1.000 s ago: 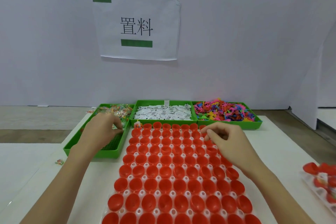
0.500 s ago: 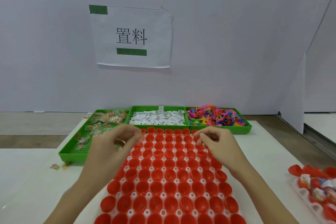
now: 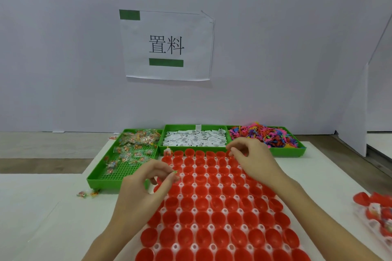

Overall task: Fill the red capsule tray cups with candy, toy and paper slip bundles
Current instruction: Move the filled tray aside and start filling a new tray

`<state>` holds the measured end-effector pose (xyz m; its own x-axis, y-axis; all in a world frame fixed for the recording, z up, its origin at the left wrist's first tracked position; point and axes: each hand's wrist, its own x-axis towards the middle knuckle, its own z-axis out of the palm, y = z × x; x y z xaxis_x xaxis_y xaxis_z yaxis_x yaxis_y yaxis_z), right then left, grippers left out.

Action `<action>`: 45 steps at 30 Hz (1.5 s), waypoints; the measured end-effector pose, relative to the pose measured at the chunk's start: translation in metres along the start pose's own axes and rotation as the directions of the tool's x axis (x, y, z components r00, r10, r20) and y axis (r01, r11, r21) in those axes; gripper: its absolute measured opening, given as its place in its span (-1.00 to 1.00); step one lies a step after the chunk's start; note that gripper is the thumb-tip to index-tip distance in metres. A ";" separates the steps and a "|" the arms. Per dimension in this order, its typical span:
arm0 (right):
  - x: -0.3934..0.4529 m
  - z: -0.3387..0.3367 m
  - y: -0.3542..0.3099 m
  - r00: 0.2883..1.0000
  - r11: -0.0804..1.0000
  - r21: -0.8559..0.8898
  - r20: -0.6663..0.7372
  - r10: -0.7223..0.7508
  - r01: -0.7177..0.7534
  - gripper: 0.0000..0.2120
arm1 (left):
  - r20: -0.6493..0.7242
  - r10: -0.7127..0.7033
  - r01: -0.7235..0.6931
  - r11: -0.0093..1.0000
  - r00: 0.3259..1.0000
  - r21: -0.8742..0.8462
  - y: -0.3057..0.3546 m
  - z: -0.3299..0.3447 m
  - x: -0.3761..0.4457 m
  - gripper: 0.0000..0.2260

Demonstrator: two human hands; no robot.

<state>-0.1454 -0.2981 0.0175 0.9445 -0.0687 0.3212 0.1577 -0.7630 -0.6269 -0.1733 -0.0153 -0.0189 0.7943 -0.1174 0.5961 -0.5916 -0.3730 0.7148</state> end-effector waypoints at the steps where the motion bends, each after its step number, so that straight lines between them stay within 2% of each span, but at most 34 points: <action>1: 0.013 0.003 -0.001 1.000 0.999 -0.047 0.011 -0.009 0.010 -0.83 | -0.001 0.004 -0.004 1.000 1.000 -0.003 -0.001 0.000 0.000 -0.91; 7: 0.086 0.025 0.004 0.989 0.962 -0.270 0.131 0.075 -0.037 -0.82 | 0.007 0.022 -0.022 0.999 1.000 0.035 -0.004 0.004 -0.002 -0.82; 10: 0.111 0.039 0.007 0.964 0.891 -0.447 0.196 0.177 -0.073 -0.66 | 0.011 0.034 -0.035 0.998 0.999 0.053 -0.006 0.004 -0.001 -0.82; 13: 0.125 0.051 0.008 0.955 0.810 -0.576 0.166 0.244 -0.107 -0.51 | 0.009 0.028 -0.029 0.997 1.000 0.066 -0.009 0.003 0.000 -0.82; 16: 0.134 0.058 0.006 0.933 0.764 -0.629 0.169 0.318 -0.146 -0.54 | -0.004 0.026 -0.025 0.995 1.000 0.093 -0.011 0.002 0.002 -0.82; 20: 0.144 0.054 0.002 0.871 0.734 -0.663 0.265 0.413 -0.146 -0.59 | -0.005 0.034 -0.033 0.993 0.999 0.114 -0.012 0.001 0.003 -0.84; 25: 0.139 0.047 0.010 0.880 0.832 -0.521 0.283 0.382 -0.194 -0.86 | 0.002 0.036 -0.036 0.992 0.999 0.123 -0.011 0.001 0.003 -0.84; 28: 0.129 0.039 0.020 0.922 0.909 -0.372 0.254 0.292 -0.185 -0.76 | 0.003 0.029 -0.029 0.991 1.000 0.130 -0.011 0.001 0.002 -0.85; 32: 0.112 0.033 0.029 0.967 0.971 -0.186 0.179 0.183 -0.149 -0.85 | 0.010 0.005 -0.007 0.991 1.000 0.133 -0.009 0.001 0.002 -0.85; 36: 0.099 0.032 0.034 0.991 0.989 -0.096 0.068 0.119 -0.112 -0.84 | 0.005 -0.036 0.035 0.993 0.999 0.111 -0.007 0.001 0.002 -0.86; 39: 0.088 0.027 0.026 0.992 0.990 0.066 0.003 0.122 -0.122 -0.82 | 0.006 -0.083 0.083 0.995 0.997 0.047 -0.004 -0.001 0.003 -0.91; 45: 0.034 0.010 -0.015 0.997 0.925 0.372 0.024 0.072 -0.076 -0.84 | 0.028 -0.175 0.177 0.977 0.984 -0.123 0.005 0.001 0.003 -0.91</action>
<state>-0.1129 -0.2825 0.0310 0.9601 -0.1077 0.2581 0.1817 -0.4613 -0.8684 -0.1738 -0.0185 -0.0140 0.8889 -0.0760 0.4518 -0.4544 -0.2715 0.8484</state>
